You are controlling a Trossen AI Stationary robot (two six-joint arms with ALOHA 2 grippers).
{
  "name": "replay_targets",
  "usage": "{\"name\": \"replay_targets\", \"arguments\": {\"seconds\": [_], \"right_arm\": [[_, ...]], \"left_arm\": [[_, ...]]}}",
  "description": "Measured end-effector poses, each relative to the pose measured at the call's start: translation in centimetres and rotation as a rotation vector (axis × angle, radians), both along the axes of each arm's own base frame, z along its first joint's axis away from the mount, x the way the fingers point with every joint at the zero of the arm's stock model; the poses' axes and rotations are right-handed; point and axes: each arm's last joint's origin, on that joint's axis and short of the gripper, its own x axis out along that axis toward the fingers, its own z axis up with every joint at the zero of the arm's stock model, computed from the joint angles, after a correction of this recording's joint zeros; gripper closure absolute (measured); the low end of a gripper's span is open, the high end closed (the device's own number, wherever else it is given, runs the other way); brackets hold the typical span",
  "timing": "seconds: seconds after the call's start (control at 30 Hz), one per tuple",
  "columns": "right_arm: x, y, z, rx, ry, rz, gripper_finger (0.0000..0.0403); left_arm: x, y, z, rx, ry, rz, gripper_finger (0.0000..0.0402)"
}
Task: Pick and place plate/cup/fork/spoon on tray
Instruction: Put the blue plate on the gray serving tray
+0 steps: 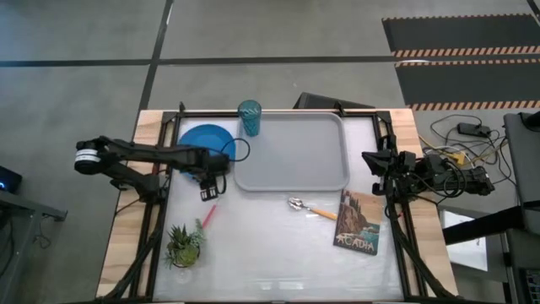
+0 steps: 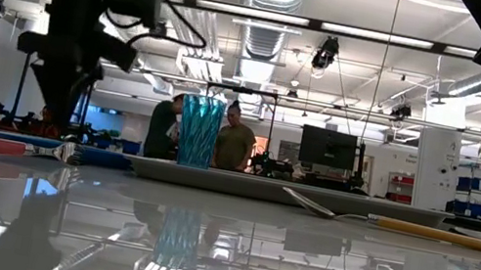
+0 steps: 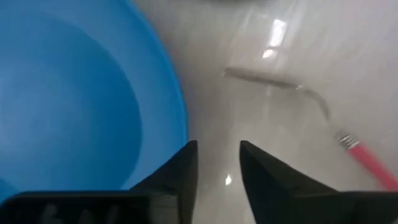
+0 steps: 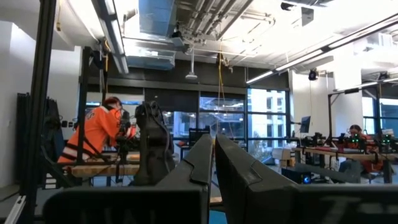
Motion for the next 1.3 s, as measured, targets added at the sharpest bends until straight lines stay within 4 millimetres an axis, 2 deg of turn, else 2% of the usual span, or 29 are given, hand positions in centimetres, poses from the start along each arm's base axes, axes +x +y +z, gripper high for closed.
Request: {"name": "replay_targets", "arguments": {"seconds": [0.13,0.27,0.83,0.97,1.3], "right_arm": [[0.0,0.0,0.0,-0.004,0.001,-0.002,0.0394],[0.0,0.0,0.0,-0.005,0.001,-0.003,0.0394],[0.0,0.0,0.0,-0.006,0.001,-0.003,0.0394],[0.0,0.0,0.0,-0.003,0.001,-0.001,0.0394],[0.0,0.0,0.0,-0.003,0.0,-0.002,0.0394]], "left_arm": [[-0.7,0.1,-1.0,0.07,0.052,0.001,0.0244],[-0.8,0.2,-1.3,0.093,0.059,-0.015,0.0225],[-0.2,0.4,-1.6,0.134,-0.022,0.019,0.0224],[0.0,0.4,-2.2,0.141,-0.067,0.022,0.0224],[-0.6,0.4,-4.7,0.189,-0.012,0.025,0.0224]]}}
